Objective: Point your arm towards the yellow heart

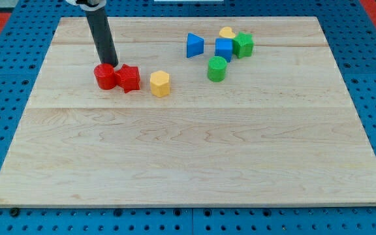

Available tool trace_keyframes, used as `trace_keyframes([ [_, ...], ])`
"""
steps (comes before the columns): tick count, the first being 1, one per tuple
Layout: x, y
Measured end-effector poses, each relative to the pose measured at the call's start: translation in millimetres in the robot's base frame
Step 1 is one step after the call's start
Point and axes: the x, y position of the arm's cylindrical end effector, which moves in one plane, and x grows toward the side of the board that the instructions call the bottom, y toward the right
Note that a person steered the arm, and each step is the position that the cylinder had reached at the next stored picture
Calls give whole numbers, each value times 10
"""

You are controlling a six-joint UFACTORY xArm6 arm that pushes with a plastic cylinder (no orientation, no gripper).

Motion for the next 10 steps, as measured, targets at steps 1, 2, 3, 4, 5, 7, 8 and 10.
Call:
trace_keyframes([
  [1,54,0],
  [2,76,0],
  [3,1,0],
  [4,-66,29],
  [5,-66,60],
  [7,-58,85],
  [8,-44,85],
  [10,38,85],
])
